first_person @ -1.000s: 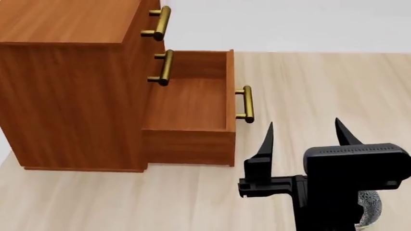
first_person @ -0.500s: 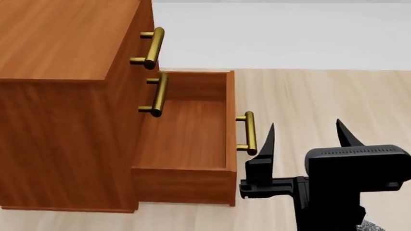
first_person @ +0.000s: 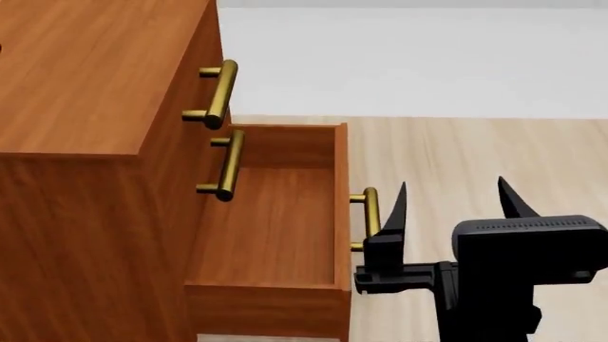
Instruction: Close the bottom drawer of the cabinet and open the top drawer.
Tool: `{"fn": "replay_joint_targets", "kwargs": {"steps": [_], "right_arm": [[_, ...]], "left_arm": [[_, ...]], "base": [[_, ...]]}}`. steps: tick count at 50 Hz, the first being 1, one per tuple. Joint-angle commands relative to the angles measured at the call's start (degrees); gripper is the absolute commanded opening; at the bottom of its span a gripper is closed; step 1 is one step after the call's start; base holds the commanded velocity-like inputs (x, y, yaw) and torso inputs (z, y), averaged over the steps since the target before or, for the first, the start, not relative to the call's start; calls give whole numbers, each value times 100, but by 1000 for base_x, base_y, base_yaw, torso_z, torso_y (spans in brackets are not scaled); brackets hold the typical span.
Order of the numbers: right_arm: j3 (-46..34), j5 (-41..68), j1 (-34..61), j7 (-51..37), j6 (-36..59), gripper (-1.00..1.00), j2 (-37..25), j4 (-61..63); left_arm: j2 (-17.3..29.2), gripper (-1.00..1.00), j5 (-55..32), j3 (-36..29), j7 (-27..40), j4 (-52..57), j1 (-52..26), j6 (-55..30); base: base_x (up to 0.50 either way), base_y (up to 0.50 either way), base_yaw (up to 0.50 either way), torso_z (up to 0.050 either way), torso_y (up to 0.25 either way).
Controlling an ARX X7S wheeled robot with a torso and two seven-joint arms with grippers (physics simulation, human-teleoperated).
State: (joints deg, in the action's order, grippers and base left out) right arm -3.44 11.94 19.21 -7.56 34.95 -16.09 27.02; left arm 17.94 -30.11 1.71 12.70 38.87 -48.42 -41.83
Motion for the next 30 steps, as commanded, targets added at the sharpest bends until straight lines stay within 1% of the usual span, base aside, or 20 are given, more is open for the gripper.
{"fn": "replay_joint_targets", "kwargs": {"steps": [1,10,12,30], "right_arm": [[-13,29,-16,-24,-13,100,-14,3],[-10,58,-38,-30,-48,100,-34,3],[-19,64,-32,-38,-19,100,-38,28],[-60,100,-3,-68,-32,100,-55,0]], "left_arm": [[23,100,-28,-11,33,9,5,-4],[24,100,-114,10,115,9,-65,-126],[29,100,-126,3,123,11,-68,-142],[53,100,-233,47,202,5,-102,-213]], "base": [[0,0,0,0,0],[0,0,0,0,0],[0,0,0,0,-104],[-1,0,0,0,-172]]}}
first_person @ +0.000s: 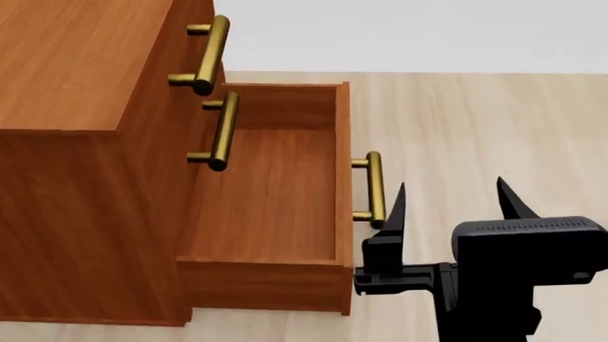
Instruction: Close the bottom drawer of the cabinet and open the top drawer.
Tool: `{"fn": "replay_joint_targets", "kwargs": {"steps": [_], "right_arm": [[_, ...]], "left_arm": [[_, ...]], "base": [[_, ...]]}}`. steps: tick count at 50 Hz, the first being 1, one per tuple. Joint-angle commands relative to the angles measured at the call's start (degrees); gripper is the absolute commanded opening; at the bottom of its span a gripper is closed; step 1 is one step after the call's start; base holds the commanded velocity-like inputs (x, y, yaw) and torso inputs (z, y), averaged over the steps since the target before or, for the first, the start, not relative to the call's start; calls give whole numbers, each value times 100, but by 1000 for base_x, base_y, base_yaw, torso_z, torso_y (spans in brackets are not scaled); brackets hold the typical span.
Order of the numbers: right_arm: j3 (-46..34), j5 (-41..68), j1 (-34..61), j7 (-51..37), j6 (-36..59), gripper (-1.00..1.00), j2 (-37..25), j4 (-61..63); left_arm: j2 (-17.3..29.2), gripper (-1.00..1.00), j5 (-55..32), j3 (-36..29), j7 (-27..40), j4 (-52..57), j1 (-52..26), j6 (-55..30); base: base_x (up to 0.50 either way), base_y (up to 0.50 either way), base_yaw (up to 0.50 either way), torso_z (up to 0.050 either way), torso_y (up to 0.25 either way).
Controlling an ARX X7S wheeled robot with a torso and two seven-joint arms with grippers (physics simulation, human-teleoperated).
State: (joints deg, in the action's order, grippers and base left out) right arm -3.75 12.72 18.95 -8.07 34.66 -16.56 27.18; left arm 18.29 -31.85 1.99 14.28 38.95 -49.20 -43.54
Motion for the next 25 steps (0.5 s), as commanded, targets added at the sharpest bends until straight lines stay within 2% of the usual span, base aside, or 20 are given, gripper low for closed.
{"fn": "replay_joint_targets", "kwargs": {"steps": [1,19,25], "right_arm": [[-38,20,32,-16,-12,100,-6,-33],[-88,38,98,-44,-3,100,-42,-68],[-29,32,207,-123,116,100,-52,-223]], "left_arm": [[24,100,-65,22,47,-3,-34,-48],[69,100,-101,28,71,-15,-40,-18],[80,100,-125,49,79,-15,-32,-1]], "base": [[0,0,0,0,-180],[-1,0,0,0,-177],[0,0,0,0,-33]]}}
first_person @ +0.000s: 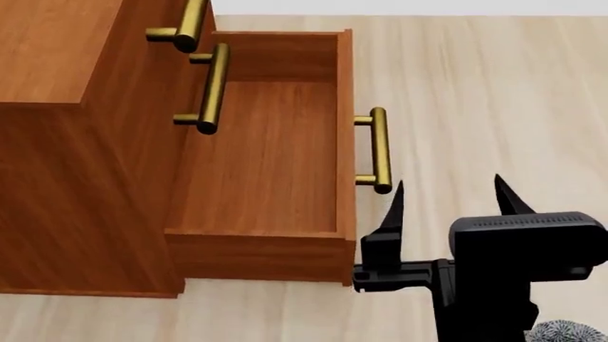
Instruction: Close the bottom drawer of the cabinet and open the top drawer.
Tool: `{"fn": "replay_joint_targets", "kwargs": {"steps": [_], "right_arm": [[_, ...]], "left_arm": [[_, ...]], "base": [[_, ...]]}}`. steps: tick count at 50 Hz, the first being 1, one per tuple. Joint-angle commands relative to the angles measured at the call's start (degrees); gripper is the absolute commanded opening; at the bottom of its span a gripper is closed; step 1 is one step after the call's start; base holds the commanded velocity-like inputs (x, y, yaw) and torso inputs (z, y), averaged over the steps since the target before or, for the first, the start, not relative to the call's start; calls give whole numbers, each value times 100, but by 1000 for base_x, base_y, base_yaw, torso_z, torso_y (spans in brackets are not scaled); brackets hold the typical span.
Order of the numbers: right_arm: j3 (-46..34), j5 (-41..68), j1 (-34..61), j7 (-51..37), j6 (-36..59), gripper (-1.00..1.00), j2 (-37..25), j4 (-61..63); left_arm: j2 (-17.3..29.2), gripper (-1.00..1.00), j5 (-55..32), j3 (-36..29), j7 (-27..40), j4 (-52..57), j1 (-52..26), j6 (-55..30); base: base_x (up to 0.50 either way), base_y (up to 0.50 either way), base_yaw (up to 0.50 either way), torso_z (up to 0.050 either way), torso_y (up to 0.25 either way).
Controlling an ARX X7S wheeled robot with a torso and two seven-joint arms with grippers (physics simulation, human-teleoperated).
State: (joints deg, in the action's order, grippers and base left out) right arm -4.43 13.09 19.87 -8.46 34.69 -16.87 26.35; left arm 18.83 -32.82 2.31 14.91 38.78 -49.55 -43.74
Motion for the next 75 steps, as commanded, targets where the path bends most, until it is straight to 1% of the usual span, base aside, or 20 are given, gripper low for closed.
{"fn": "replay_joint_targets", "kwargs": {"steps": [1,6,11,15,30,48,65,75], "right_arm": [[55,-6,145,-115,179,100,-19,-171],[162,24,322,-197,421,100,-27,-458],[209,-12,501,-209,439,100,-75,-883],[52,-185,757,-231,481,100,-142,-1394],[-424,-459,1756,85,-137,100,-57,-3534],[-790,-636,2499,350,-858,100,174,-5453],[-1160,-712,2856,721,-1054,100,366,-6329],[-1340,-714,2945,946,-1141,100,478,-6586]], "left_arm": [[26,100,-35,18,17,4,4,19],[33,100,-35,9,22,1,8,34],[47,100,-48,13,42,11,2,26],[64,100,-54,10,47,22,6,29],[129,100,-100,13,89,47,-43,-12],[182,100,-126,26,103,32,-13,36],[212,100,-184,42,136,45,-25,47],[225,100,-220,61,150,53,-28,55]], "base": [[0,0,0,0,0],[0,0,0,0,0],[0,0,0,0,0],[0,0,0,0,0],[0,0,0,0,0],[0,0,0,0,0],[0,0,0,0,0],[0,0,0,0,0]]}}
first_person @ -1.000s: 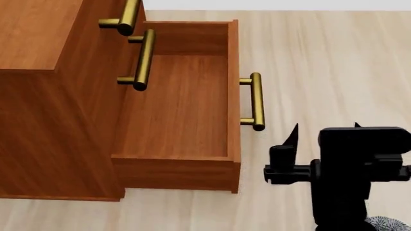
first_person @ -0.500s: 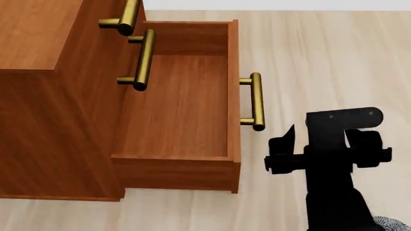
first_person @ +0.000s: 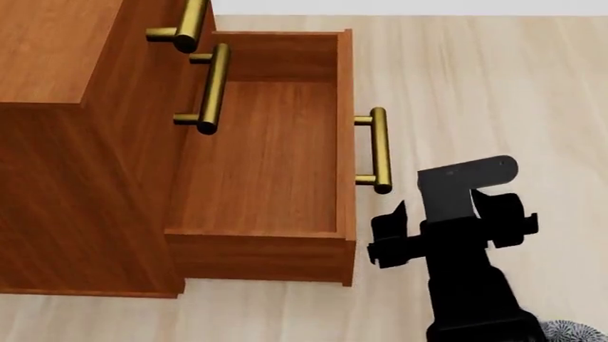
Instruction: Close the bottom drawer of the cabinet and open the top drawer.
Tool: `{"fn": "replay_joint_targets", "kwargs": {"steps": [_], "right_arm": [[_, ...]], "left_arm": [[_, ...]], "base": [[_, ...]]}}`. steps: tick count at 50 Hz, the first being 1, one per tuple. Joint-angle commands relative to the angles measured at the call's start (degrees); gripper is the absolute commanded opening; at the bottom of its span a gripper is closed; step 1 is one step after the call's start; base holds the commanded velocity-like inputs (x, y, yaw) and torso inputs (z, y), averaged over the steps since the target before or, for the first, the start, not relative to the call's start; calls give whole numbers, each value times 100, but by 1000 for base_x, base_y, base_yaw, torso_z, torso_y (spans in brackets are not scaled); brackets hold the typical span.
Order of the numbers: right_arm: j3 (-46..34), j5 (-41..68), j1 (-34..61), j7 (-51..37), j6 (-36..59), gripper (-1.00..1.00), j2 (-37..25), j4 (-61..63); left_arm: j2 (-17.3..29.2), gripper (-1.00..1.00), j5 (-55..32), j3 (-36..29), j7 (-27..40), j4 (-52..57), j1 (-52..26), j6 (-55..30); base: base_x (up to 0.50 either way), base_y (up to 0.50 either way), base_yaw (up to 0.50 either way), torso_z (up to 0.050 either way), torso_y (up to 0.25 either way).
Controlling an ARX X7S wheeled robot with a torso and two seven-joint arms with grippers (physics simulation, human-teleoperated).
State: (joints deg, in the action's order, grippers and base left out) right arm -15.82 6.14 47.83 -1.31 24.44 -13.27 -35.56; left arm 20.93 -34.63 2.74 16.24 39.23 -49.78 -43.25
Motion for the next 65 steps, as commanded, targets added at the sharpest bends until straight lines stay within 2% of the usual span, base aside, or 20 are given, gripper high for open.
{"fn": "replay_joint_targets", "kwargs": {"steps": [1,16,27,44,54,65], "right_arm": [[-212,-14,145,248,-97,100,122,-370],[-430,187,123,810,-74,100,283,-126],[-666,276,248,1155,-279,100,626,-290],[-1088,384,976,1489,-1136,100,1298,-1830],[-3231,2530,1557,1220,-1905,100,1323,-2759],[-5280,4755,1877,1178,-2471,100,1325,-2905]], "left_arm": [[19,100,-40,18,19,9,-5,7],[62,100,-142,69,79,55,-55,-57],[89,100,-238,90,138,127,-124,-136],[129,100,-323,107,183,158,-169,-168],[159,100,-349,114,185,134,-194,-155],[206,100,-418,153,228,163,-237,-204]], "base": [[0,0,0,0,0],[0,0,0,0,0],[0,0,0,0,0],[0,0,1,0,0],[0,0,1,0,0],[0,0,0,0,0]]}}
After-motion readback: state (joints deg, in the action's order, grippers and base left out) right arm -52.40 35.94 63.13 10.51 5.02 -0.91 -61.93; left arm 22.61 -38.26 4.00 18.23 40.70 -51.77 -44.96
